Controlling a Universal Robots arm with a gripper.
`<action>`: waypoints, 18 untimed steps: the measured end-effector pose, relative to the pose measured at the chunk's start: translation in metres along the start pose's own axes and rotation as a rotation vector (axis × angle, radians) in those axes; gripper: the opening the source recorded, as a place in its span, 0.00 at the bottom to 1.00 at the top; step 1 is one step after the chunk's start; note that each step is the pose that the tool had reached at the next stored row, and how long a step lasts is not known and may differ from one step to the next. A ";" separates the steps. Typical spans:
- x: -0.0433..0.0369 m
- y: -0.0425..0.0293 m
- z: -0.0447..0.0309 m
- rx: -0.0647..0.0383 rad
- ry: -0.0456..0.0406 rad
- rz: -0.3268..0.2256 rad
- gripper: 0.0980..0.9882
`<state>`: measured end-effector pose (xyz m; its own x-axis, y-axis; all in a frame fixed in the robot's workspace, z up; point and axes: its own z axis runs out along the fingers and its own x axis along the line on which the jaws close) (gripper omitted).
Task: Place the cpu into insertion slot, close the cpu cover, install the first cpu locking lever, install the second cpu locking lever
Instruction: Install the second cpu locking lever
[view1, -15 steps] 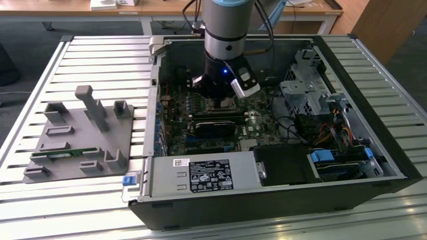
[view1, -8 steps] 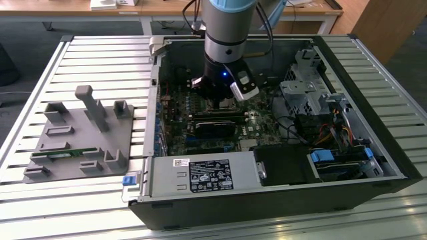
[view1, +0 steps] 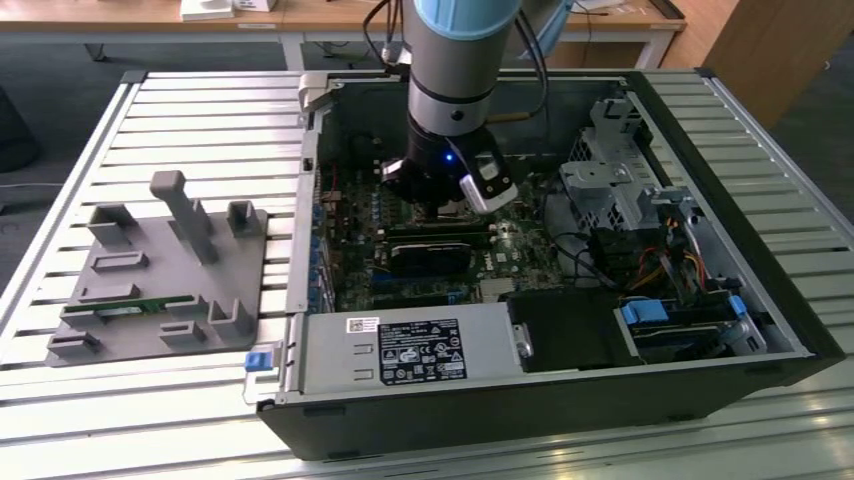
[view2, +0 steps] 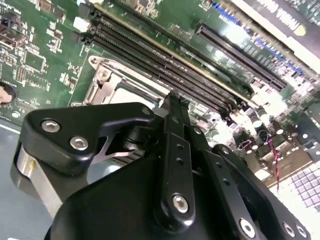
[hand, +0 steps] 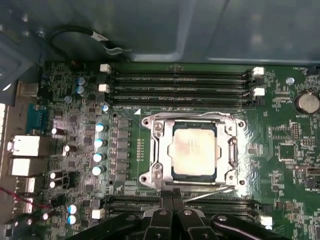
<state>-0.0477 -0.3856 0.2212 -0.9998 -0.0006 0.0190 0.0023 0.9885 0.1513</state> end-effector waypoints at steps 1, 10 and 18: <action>0.0003 -0.0006 -0.0001 -0.001 0.0000 0.000 0.01; 0.0011 -0.0031 0.0097 -0.008 0.0028 0.000 0.01; 0.0016 -0.0107 0.0109 -0.040 0.0031 0.000 0.01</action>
<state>-0.0495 -0.3946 0.2088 -0.9998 -0.0013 0.0221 0.0029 0.9816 0.1909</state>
